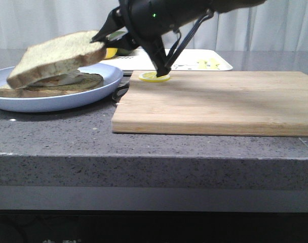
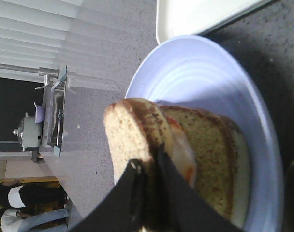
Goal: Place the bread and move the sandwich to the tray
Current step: 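Carry the bread over the egg toast and lower it on top, then open the right gripper and withdraw it from the sandwich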
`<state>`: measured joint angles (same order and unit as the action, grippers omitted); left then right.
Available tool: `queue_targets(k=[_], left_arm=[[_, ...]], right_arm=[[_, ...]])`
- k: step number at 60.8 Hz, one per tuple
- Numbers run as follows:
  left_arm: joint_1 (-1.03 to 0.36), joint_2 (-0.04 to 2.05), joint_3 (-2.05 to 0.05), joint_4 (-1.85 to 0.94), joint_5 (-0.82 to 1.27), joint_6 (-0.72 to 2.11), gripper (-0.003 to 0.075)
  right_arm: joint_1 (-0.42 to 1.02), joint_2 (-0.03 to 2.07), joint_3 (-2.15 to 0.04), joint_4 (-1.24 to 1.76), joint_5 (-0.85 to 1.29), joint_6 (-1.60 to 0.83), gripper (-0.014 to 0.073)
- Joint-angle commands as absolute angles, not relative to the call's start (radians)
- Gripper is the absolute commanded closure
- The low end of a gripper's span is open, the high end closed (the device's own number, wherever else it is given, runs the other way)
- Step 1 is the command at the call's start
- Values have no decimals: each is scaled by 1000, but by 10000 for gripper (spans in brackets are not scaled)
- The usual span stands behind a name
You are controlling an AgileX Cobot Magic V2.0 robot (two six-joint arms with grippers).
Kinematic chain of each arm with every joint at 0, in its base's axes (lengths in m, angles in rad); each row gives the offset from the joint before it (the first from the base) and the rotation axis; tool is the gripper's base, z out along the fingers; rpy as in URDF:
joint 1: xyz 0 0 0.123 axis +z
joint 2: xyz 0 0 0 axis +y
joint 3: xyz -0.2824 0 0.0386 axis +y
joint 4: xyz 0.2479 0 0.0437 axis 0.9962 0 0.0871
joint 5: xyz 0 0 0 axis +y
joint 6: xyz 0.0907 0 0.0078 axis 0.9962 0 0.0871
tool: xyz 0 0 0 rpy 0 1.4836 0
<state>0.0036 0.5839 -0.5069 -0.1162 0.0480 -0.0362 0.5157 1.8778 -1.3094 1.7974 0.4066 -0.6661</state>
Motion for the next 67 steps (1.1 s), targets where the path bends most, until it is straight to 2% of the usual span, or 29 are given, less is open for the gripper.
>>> queue_targets(k=[1,11,15,34,41,53,67], left_arm=[[5,590,-541,-116,-37,-38,225],[5,590,-541,-116,-37,-38,225],[5,590,-541,-116,-37,-38,225],[5,590,-541,-116,-37,-38,225],[5,590,-541,-116,-37,-38,225],[5,590,-541,-116,-37,-38,225],[5,590,-541,-116,-37,-38,225]], right_arm=[[515,1841,-1353,1867,475,-681,701],[515,1849,-1353,1867,480,-681,699],[515,1849,-1353,1867,481,-681,666],[513,1849,-1353,1850,511,-681,277],[507,1847,-1353,1794,551,-681,172],[464,1801,-1325,1673,612,-681,177],[333,1606,-1251,1338,622,-681,328]])
